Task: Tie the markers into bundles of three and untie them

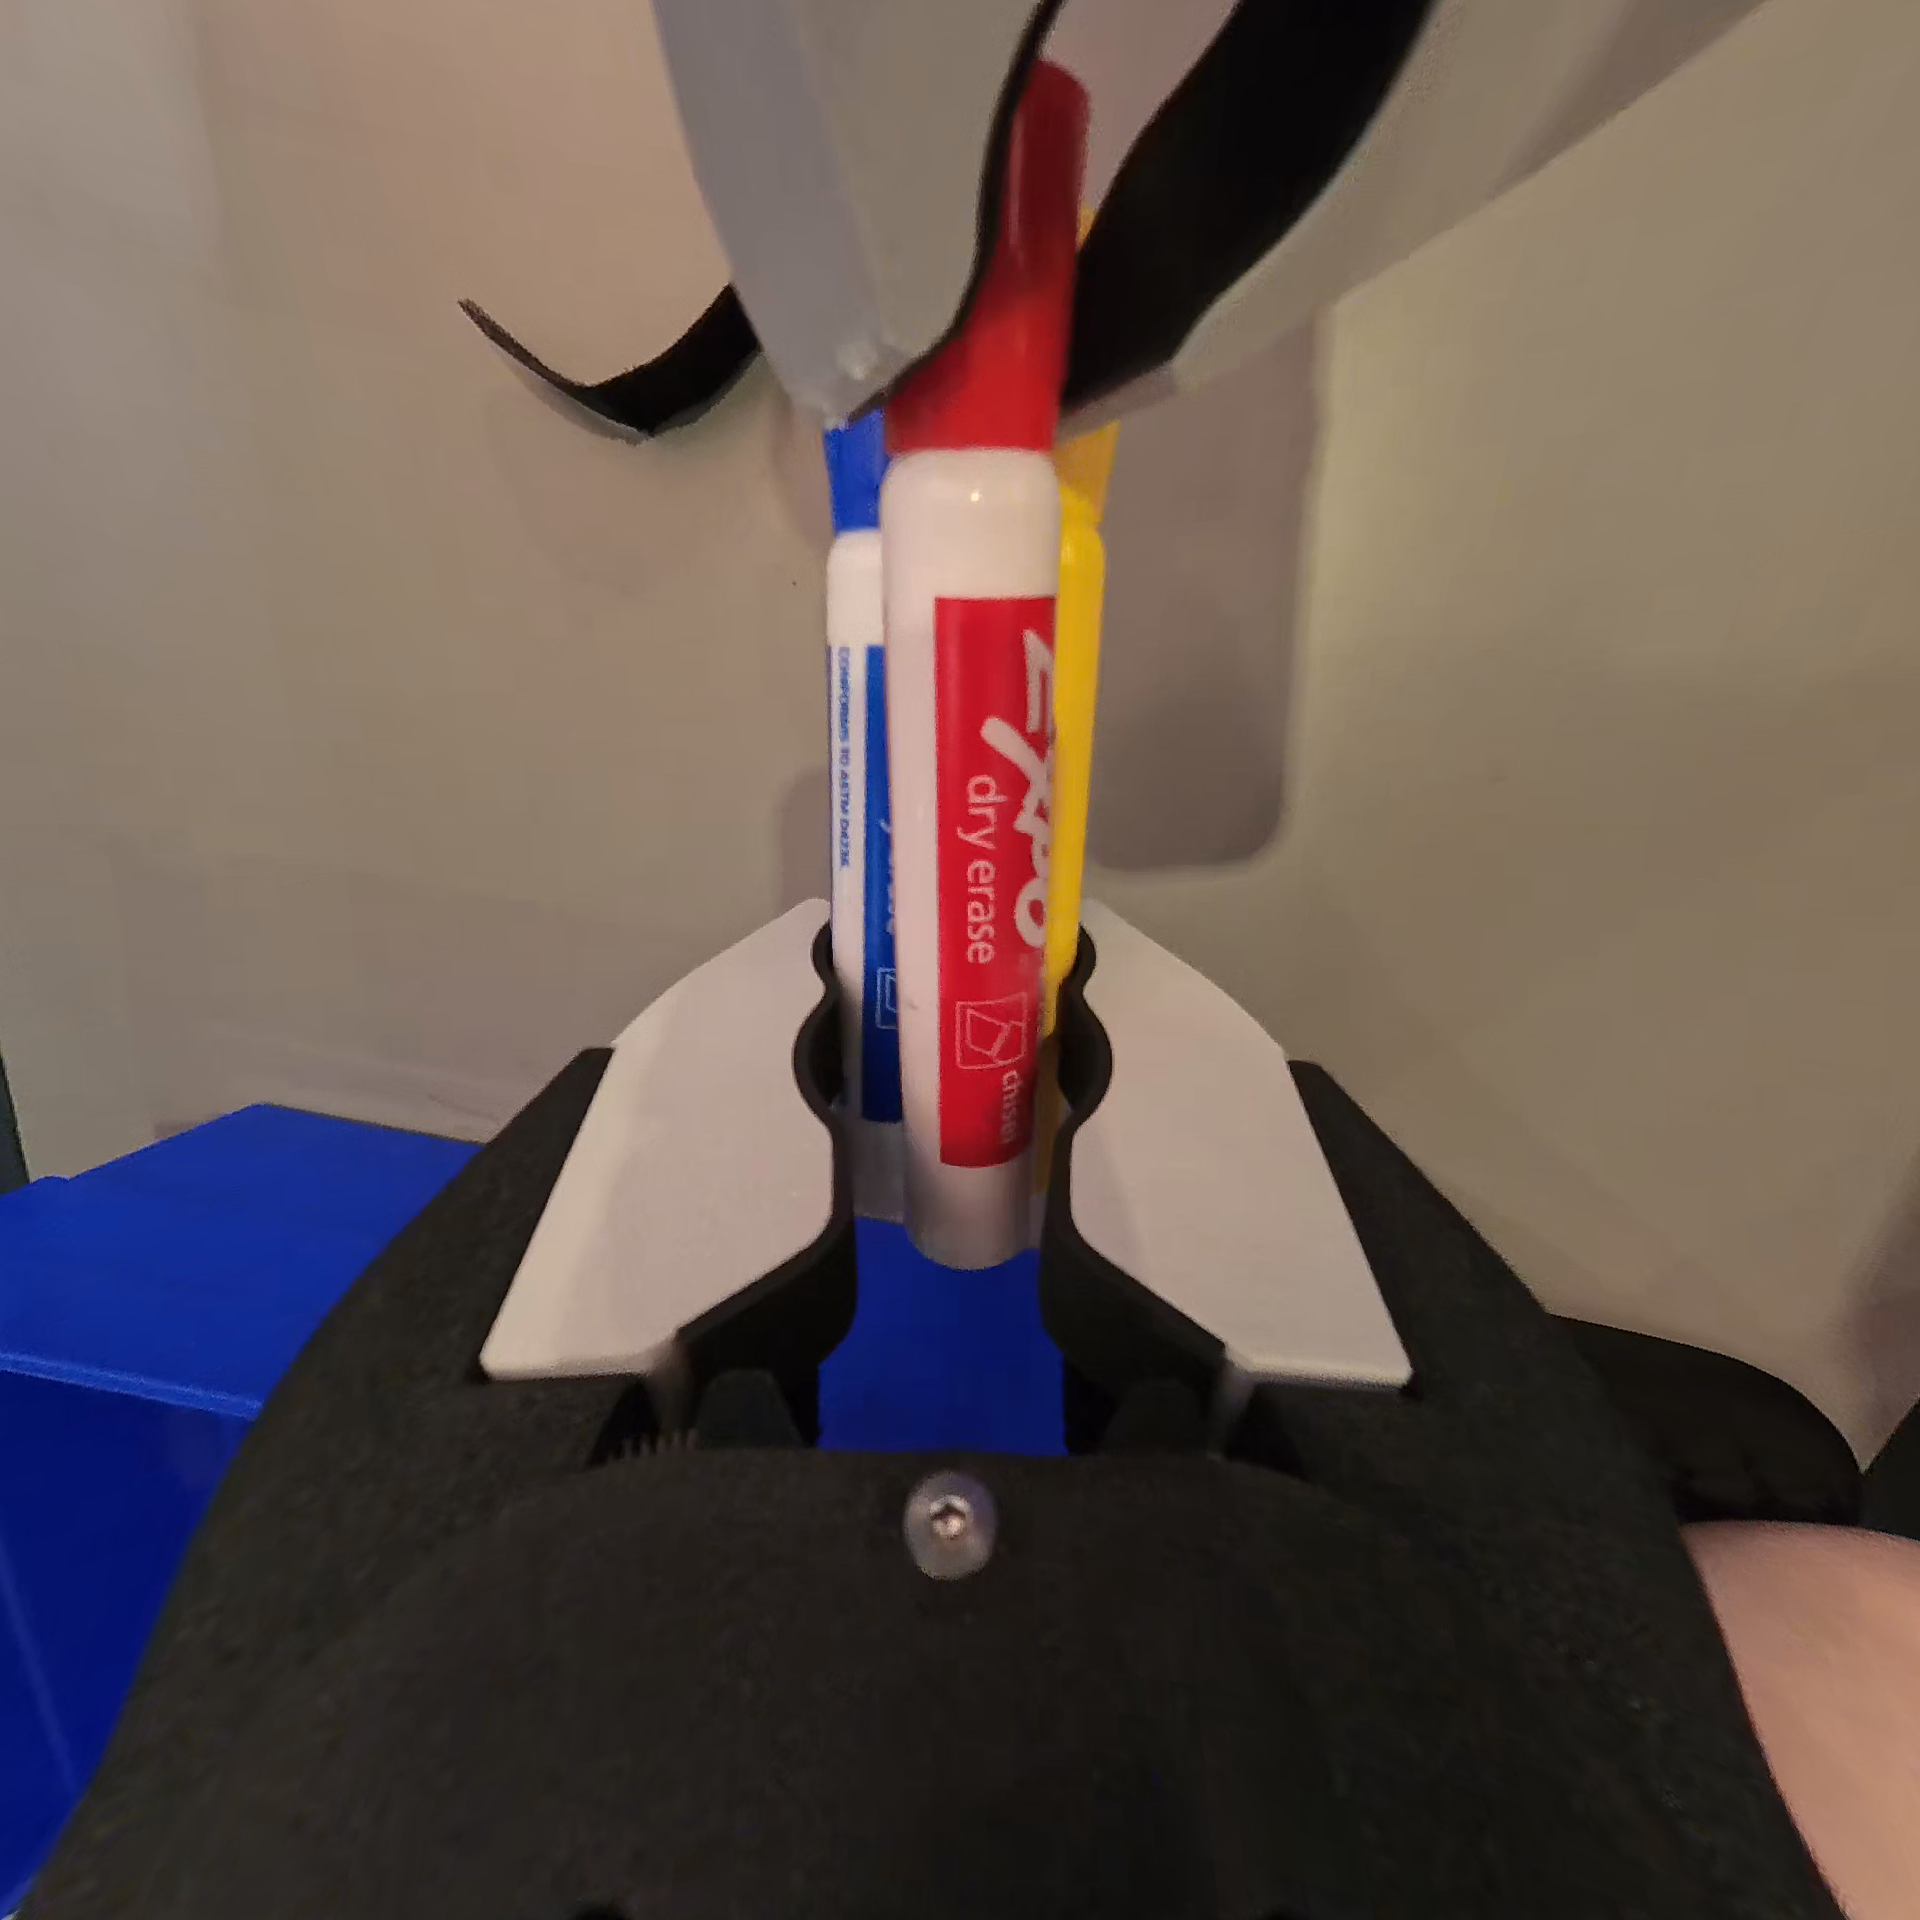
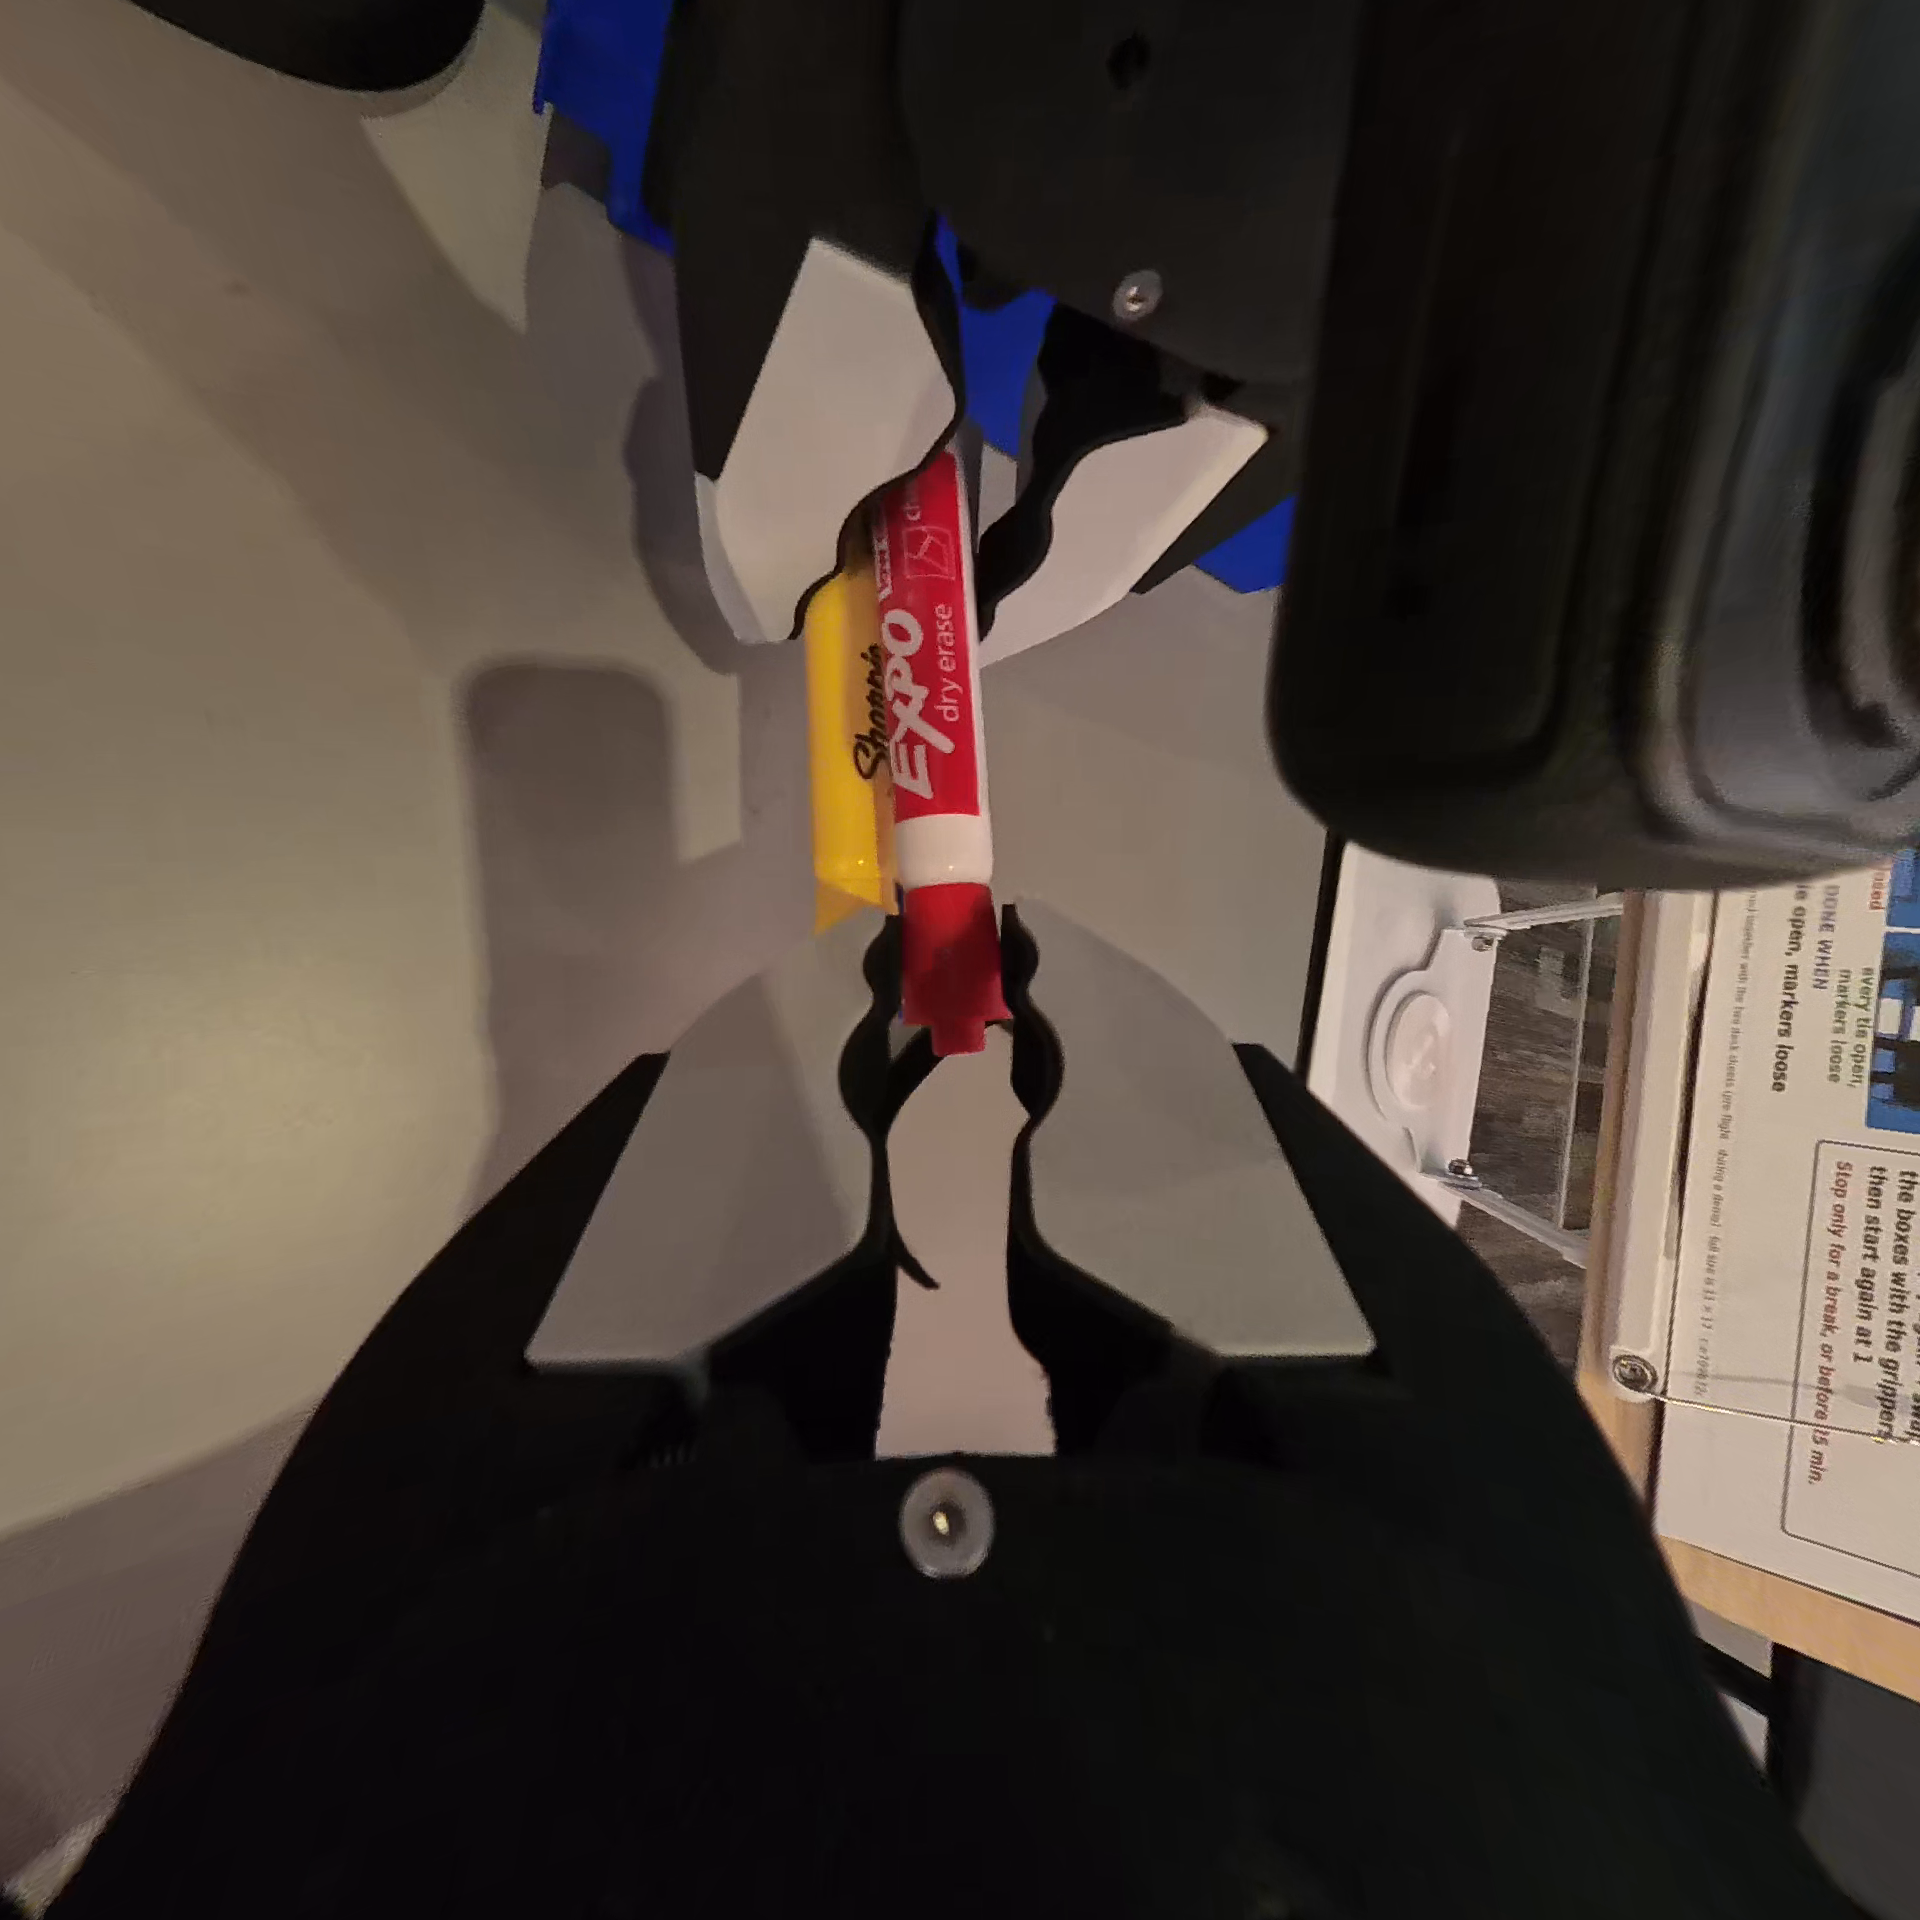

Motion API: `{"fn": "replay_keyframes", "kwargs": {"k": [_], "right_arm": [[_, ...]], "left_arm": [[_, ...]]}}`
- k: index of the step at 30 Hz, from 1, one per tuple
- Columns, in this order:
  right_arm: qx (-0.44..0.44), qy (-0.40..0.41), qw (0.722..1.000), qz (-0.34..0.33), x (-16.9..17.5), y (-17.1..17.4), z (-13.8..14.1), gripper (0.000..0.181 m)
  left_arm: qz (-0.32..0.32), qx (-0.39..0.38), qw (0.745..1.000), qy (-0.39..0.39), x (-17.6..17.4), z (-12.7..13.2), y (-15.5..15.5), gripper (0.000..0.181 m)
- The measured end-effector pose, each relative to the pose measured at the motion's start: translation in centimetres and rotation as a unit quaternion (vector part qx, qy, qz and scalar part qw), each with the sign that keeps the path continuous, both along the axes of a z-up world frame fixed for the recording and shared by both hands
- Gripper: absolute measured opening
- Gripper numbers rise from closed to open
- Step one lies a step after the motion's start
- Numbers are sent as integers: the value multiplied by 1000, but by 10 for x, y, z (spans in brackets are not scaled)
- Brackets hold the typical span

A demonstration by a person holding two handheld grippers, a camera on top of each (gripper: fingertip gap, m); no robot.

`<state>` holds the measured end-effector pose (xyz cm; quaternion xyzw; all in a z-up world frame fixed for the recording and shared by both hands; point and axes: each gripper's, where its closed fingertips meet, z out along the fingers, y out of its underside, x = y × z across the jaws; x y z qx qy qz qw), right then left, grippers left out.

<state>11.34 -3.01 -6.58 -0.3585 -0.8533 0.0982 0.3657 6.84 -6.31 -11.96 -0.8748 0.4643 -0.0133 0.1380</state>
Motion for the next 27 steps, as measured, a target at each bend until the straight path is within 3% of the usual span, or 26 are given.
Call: {"fn": "replay_keyframes", "kwargs": {"k": [13, 18, 21, 27], "right_arm": [[-27, 55, 998, 9, 4, -2, 19, 21], [-78, 81, 993, -44, 13, 12, 33, 12], [-101, 64, 991, -63, 20, 18, 27, 1], [-100, 39, 993, -57, 18, 16, 10, 1]], "left_arm": [[-5, 11, 1000, -10, 4, 5, 1, 38], [-3, 13, 1000, -11, 2, 8, 0, 39], [-3, 15, 1000, -9, 1, 9, -1, 39], [-5, 16, 1000, -9, 2, 11, -3, 39]]}}
